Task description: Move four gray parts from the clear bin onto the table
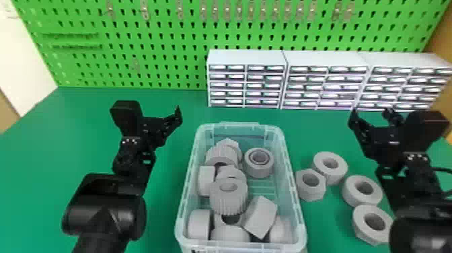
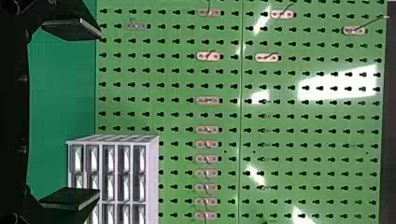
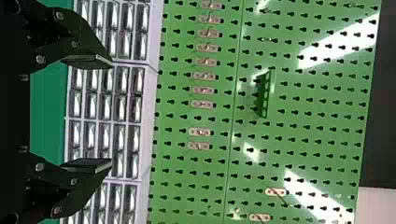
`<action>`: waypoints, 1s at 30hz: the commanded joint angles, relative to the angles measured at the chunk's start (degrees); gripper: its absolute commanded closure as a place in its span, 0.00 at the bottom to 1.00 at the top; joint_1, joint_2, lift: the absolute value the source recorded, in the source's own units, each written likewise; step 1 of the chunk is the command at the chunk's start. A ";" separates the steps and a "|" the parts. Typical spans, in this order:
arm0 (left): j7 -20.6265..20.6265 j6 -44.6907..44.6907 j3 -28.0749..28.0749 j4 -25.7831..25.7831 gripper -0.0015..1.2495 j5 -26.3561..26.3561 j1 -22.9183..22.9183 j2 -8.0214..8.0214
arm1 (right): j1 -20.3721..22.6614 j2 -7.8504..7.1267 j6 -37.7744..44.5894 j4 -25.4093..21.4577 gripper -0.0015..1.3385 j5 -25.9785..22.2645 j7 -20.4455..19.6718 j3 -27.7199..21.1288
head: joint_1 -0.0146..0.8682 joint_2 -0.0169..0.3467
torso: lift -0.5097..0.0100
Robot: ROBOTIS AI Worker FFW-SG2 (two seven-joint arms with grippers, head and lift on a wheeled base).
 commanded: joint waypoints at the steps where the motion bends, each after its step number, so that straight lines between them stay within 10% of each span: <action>1: 0.00 0.02 -0.07 0.00 0.08 -0.08 0.00 0.00 | -0.06 0.01 0.17 0.00 0.38 0.24 0.00 0.10 | 0.80 0.24 | 0.88; 30: 0.00 0.02 0.99 0.17 0.08 -0.69 0.35 -1.05 | -0.50 -1.04 -0.18 0.00 0.38 -0.03 0.00 2.04 | 0.80 0.24 | 0.88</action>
